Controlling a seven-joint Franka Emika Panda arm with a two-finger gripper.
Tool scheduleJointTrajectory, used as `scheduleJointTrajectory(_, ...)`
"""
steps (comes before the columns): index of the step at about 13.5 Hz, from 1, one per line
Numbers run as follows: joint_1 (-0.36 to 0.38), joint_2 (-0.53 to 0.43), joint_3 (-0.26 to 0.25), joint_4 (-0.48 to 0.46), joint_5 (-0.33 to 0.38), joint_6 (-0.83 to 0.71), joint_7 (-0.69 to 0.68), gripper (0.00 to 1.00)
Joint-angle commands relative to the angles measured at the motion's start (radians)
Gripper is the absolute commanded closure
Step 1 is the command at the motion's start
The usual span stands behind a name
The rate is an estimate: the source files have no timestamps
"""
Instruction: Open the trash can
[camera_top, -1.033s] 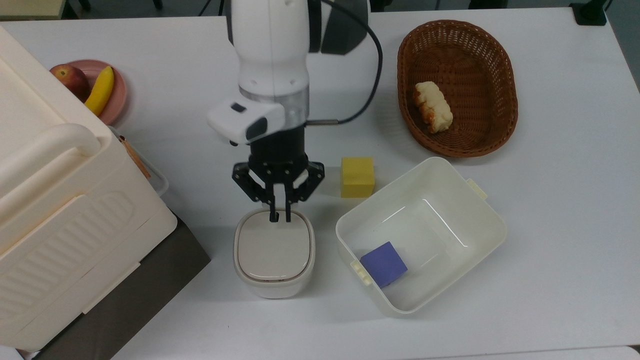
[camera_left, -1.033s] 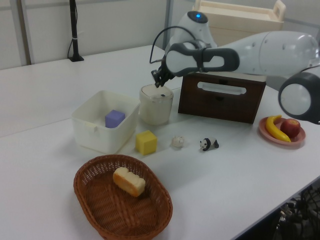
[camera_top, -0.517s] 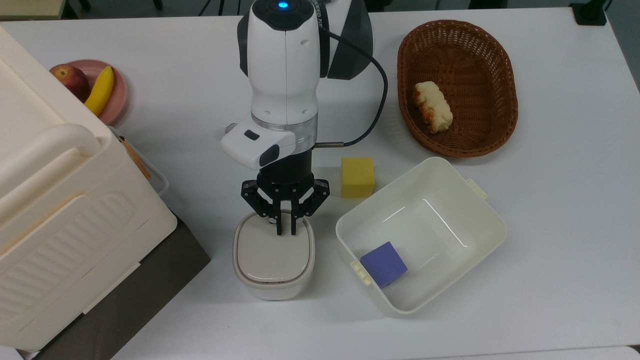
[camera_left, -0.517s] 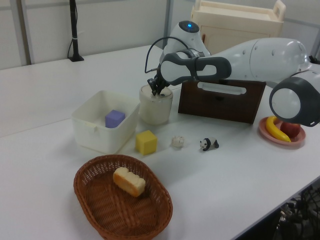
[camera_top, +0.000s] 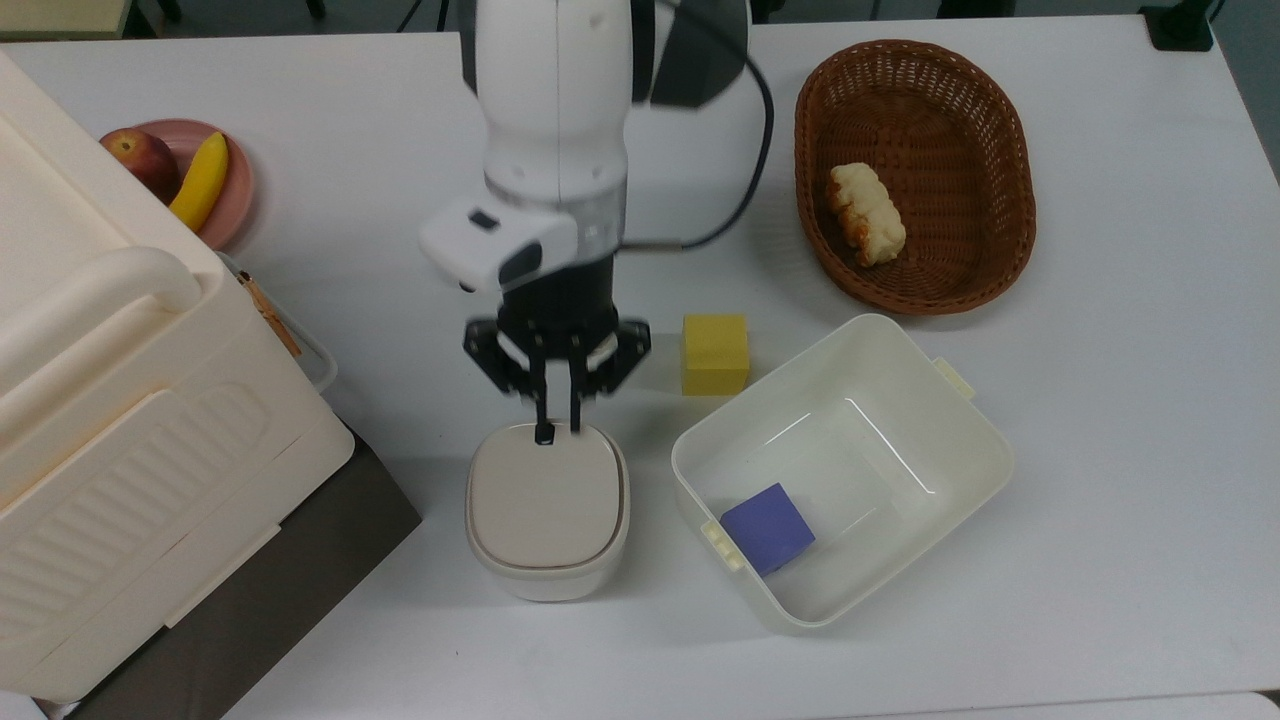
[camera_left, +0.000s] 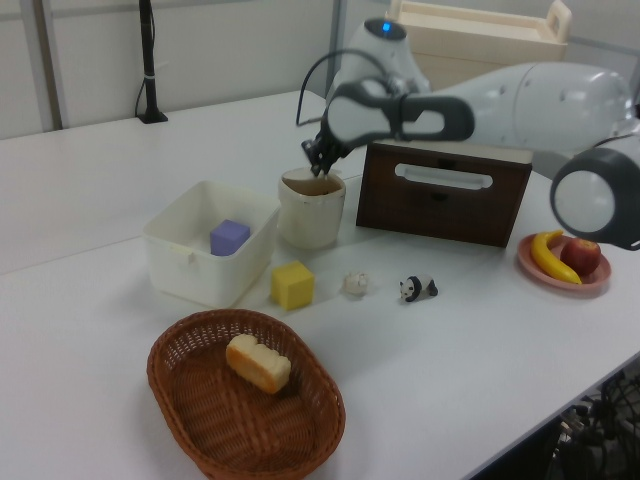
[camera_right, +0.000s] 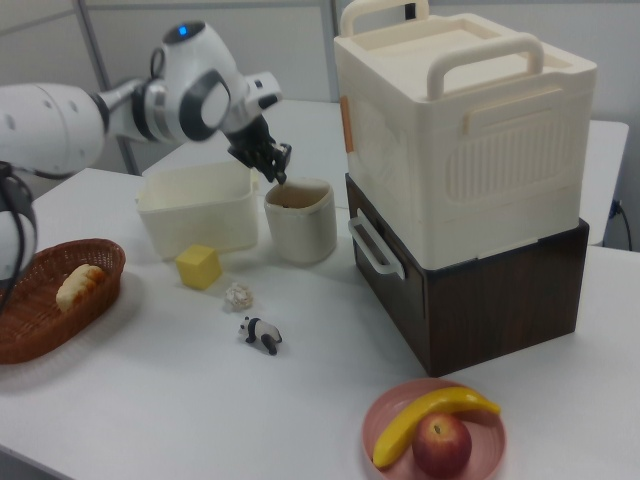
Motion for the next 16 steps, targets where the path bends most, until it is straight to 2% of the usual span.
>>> scheduleJointTrajectory(1,0.0,-0.172,-0.009,-0.087,0.004,-0.242,-0.016,0.58)
scheduleJointTrajectory(3,-0.011,-0.232,-0.008,-0.129,0.005,-0.334,-0.029,0.5)
scheduleJointTrajectory(5,-0.035,-0.32,-0.008,-0.207,0.008,-0.405,-0.024,0.0)
scheduleJointTrajectory(7,-0.044,-0.362,-0.008,-0.242,0.01,-0.459,-0.033,0.0)
scheduleJointTrajectory(11,-0.058,-0.404,-0.008,-0.242,0.021,-0.526,-0.018,0.0)
scheduleJointTrajectory(16,-0.063,-0.399,-0.008,-0.242,0.03,-0.528,-0.018,0.0)
